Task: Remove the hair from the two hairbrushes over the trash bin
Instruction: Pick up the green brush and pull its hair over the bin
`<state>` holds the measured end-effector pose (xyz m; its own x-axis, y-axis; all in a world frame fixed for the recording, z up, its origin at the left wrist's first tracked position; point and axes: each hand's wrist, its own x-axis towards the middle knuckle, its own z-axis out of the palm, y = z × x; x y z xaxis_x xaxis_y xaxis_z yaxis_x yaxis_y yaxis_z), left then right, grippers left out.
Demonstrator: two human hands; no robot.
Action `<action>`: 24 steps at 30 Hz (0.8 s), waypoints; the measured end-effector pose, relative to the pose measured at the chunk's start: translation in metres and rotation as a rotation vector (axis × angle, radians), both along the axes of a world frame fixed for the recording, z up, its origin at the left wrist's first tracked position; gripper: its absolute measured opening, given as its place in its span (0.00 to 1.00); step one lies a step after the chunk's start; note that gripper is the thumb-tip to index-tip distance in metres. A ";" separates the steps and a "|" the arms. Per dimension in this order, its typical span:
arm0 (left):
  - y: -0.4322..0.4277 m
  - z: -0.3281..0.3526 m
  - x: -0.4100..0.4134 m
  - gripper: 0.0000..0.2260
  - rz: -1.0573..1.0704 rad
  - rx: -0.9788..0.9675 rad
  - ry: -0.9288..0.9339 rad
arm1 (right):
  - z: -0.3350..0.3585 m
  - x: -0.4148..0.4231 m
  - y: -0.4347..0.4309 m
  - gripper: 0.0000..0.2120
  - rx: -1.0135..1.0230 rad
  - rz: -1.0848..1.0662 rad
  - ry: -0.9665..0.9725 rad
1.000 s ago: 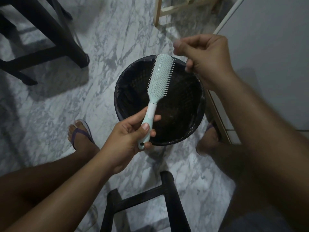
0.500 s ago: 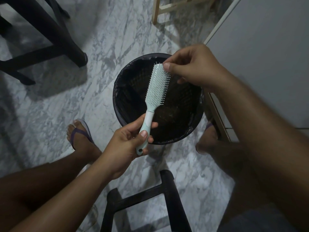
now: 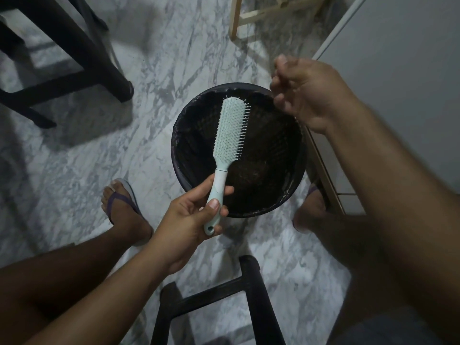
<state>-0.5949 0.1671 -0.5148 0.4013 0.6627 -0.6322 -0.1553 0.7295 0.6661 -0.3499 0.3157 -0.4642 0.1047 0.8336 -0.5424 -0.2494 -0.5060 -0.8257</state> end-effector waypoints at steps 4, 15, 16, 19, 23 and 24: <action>0.001 0.000 0.000 0.24 0.000 -0.004 0.008 | -0.019 -0.007 -0.011 0.05 0.115 0.376 -0.824; 0.010 0.003 0.007 0.22 0.103 -0.081 -0.008 | -0.018 -0.046 -0.039 0.05 0.457 0.750 -1.098; 0.009 0.004 0.008 0.22 0.098 -0.070 0.005 | -0.018 -0.048 -0.040 0.06 0.430 0.778 -1.111; 0.009 0.004 0.008 0.22 0.068 -0.002 0.085 | -0.015 -0.053 -0.041 0.09 0.404 0.812 -1.153; 0.013 0.001 0.003 0.23 0.011 0.092 0.186 | -0.012 -0.057 -0.044 0.10 0.403 0.750 -1.234; 0.014 0.001 0.002 0.23 0.000 0.107 0.199 | -0.013 -0.058 -0.045 0.10 0.400 0.725 -1.248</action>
